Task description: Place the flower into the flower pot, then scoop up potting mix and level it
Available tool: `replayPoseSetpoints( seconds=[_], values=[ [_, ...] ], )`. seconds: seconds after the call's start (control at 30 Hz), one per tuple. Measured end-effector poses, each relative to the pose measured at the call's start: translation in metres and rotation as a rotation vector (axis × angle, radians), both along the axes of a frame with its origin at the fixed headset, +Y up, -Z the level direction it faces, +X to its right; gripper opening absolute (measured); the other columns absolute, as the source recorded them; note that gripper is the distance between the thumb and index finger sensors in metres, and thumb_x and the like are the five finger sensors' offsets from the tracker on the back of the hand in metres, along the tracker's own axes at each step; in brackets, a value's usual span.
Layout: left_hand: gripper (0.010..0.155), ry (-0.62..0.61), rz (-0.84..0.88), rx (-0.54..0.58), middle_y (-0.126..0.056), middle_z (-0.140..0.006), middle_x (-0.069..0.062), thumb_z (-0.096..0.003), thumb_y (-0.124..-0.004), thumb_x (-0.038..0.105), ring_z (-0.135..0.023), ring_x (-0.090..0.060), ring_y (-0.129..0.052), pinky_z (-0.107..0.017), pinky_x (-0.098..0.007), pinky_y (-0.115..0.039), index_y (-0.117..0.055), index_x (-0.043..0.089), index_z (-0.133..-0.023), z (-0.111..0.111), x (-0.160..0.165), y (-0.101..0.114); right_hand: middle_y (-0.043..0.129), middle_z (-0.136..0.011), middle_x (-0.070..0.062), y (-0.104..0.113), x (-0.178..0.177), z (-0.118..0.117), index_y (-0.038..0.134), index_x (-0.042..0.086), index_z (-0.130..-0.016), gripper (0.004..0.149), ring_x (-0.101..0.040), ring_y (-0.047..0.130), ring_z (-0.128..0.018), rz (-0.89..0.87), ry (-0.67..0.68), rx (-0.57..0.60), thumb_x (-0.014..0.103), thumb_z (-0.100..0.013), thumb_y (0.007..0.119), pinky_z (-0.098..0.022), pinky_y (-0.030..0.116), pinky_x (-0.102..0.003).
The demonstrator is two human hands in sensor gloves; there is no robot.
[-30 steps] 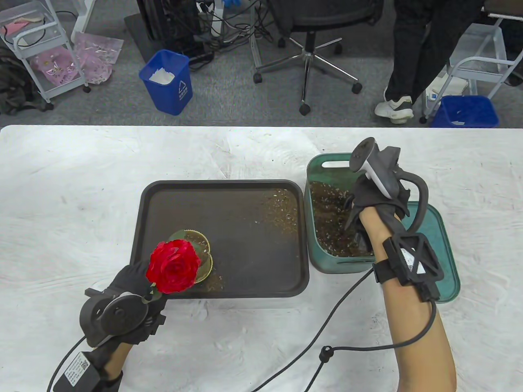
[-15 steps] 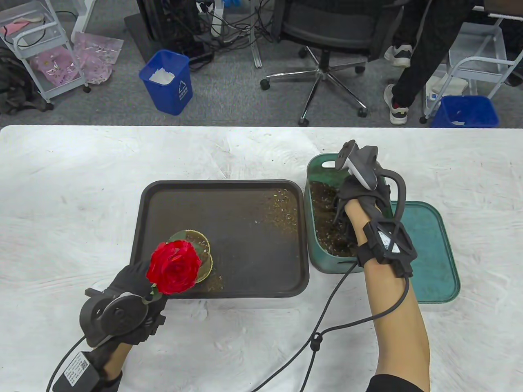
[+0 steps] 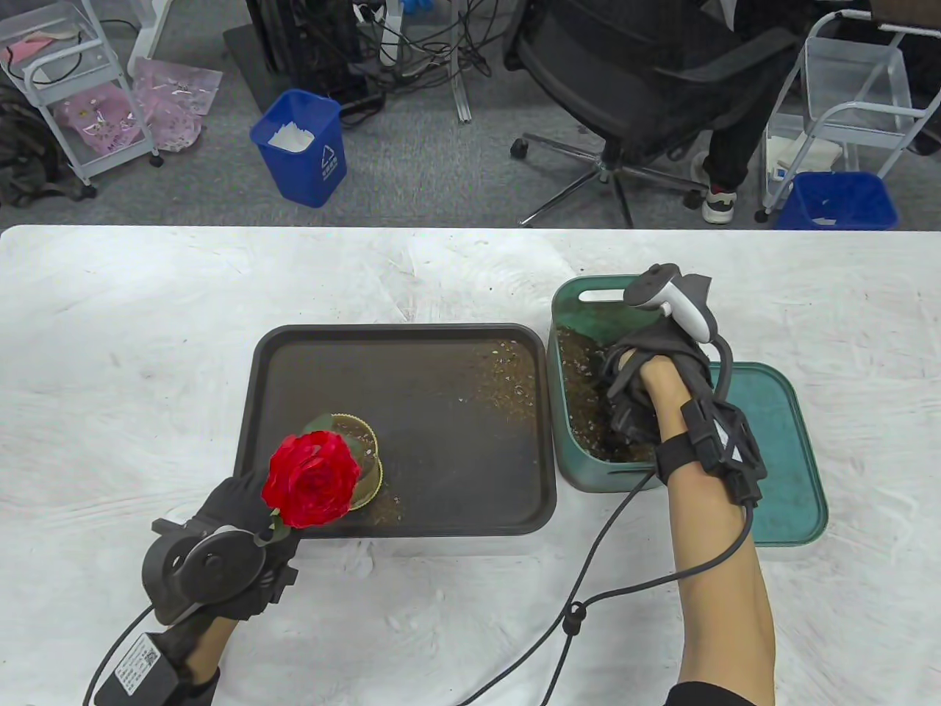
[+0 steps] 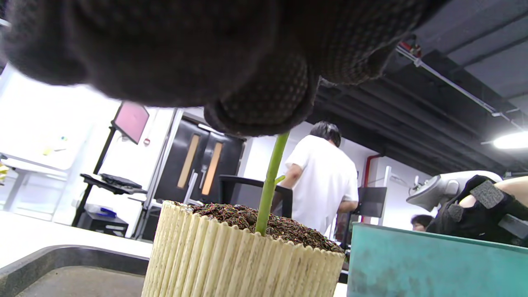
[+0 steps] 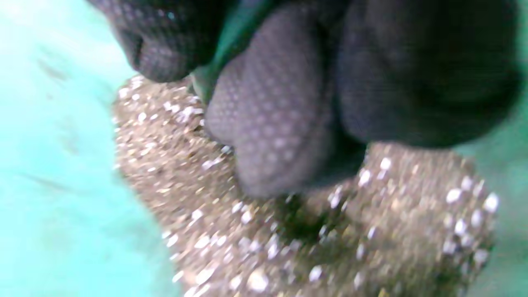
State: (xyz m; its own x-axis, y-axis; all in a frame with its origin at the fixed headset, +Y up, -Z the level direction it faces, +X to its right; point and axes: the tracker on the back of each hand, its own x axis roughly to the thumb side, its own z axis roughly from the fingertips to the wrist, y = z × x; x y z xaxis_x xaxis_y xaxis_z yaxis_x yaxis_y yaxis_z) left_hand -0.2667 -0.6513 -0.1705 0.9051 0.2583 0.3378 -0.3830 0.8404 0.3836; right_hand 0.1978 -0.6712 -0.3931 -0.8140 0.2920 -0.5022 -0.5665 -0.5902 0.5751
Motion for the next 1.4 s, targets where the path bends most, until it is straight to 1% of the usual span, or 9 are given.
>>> replayPoseSetpoints(
  seconds=[0.1, 0.2, 0.33, 0.53, 0.8, 0.97, 1.1, 1.23, 1.4],
  values=[
    [0.044, 0.002, 0.000, -0.001, -0.104, -0.047, -0.001, -0.0401, -0.079, 0.046, -0.013, -0.015, -0.103, -0.025, -0.038, -0.092, -0.094, 0.020, -0.072, 0.000, 0.000, 0.000, 0.099, -0.052, -0.011, -0.004, 0.005, 0.005, 0.073, -0.001, -0.083, 0.055, -0.022, 0.109, -0.018, -0.145, -0.018, -0.025, 0.034, -0.041, 0.073, -0.007, 0.097, -0.038],
    [0.044, 0.002, -0.002, -0.001, -0.104, -0.047, -0.001, -0.0401, -0.079, 0.046, -0.013, -0.015, -0.103, -0.025, -0.038, -0.092, -0.094, 0.020, -0.072, 0.000, 0.000, 0.000, 0.099, -0.051, -0.011, -0.001, 0.011, 0.014, 0.073, -0.002, -0.083, 0.055, -0.022, 0.109, -0.018, -0.253, -0.074, 0.001, 0.033, -0.041, 0.073, -0.006, 0.097, -0.037],
    [0.044, 0.002, 0.002, -0.003, -0.104, -0.047, -0.001, -0.0401, -0.079, 0.046, -0.013, -0.015, -0.103, -0.025, -0.038, -0.092, -0.094, 0.020, -0.072, 0.000, 0.000, 0.000, 0.099, -0.051, -0.011, 0.010, 0.025, 0.031, 0.073, -0.002, -0.082, 0.054, -0.022, 0.110, -0.018, -0.385, -0.201, 0.069, 0.033, -0.041, 0.073, -0.006, 0.098, -0.036],
    [0.044, 0.000, -0.008, -0.001, -0.104, -0.047, -0.001, -0.0401, -0.079, 0.046, -0.013, -0.015, -0.103, -0.025, -0.038, -0.092, -0.094, 0.020, -0.072, 0.000, 0.000, 0.000, 0.100, -0.051, -0.012, 0.027, 0.042, 0.053, 0.074, -0.002, -0.082, 0.054, -0.022, 0.110, -0.017, -0.540, -0.329, 0.165, 0.033, -0.041, 0.073, -0.004, 0.098, -0.036],
    [0.044, 0.001, -0.010, 0.000, -0.104, -0.047, -0.001, -0.0401, -0.079, 0.046, -0.013, -0.015, -0.103, -0.025, -0.038, -0.092, -0.094, 0.020, -0.072, 0.000, 0.001, 0.000, 0.100, -0.050, -0.012, 0.054, 0.046, 0.078, 0.074, -0.002, -0.082, 0.054, -0.022, 0.110, -0.016, -0.654, -0.363, 0.304, 0.033, -0.041, 0.073, -0.004, 0.098, -0.036],
    [0.044, 0.005, -0.006, -0.001, -0.104, -0.047, -0.001, -0.0401, -0.079, 0.046, -0.013, -0.015, -0.103, -0.025, -0.038, -0.092, -0.094, 0.020, -0.072, 0.000, 0.001, 0.000, 0.100, -0.050, -0.012, 0.067, 0.017, 0.092, 0.073, -0.002, -0.082, 0.053, -0.022, 0.110, -0.016, -0.704, -0.254, 0.347, 0.034, -0.042, 0.073, -0.003, 0.098, -0.036],
    [0.044, 0.007, 0.000, -0.003, -0.104, -0.047, -0.001, -0.0401, -0.079, 0.046, -0.013, -0.015, -0.103, -0.025, -0.038, -0.092, -0.094, 0.020, -0.072, -0.001, 0.000, 0.000, 0.100, -0.050, -0.012, 0.063, -0.021, 0.102, 0.073, -0.002, -0.082, 0.053, -0.021, 0.110, -0.016, -0.781, -0.173, 0.348, 0.034, -0.043, 0.073, -0.003, 0.098, -0.036],
    [0.044, 0.012, 0.003, -0.005, -0.104, -0.047, -0.001, -0.0401, -0.079, 0.046, -0.013, -0.015, -0.103, -0.025, -0.038, -0.092, -0.094, 0.020, -0.072, -0.001, 0.000, 0.001, 0.100, -0.051, -0.012, 0.041, -0.073, 0.114, 0.072, -0.002, -0.083, 0.054, -0.022, 0.111, -0.016, -0.894, -0.100, 0.306, 0.034, -0.043, 0.073, -0.004, 0.098, -0.036],
    [0.044, 0.008, -0.002, -0.002, -0.104, -0.047, -0.001, -0.0400, -0.079, 0.046, -0.013, -0.015, -0.103, -0.025, -0.038, -0.092, -0.094, 0.020, -0.072, 0.000, 0.000, 0.001, 0.099, -0.053, -0.013, 0.005, -0.139, 0.133, 0.071, -0.002, -0.084, 0.054, -0.023, 0.111, -0.017, -0.973, -0.037, 0.246, 0.035, -0.044, 0.073, -0.004, 0.098, -0.036]
  ],
)
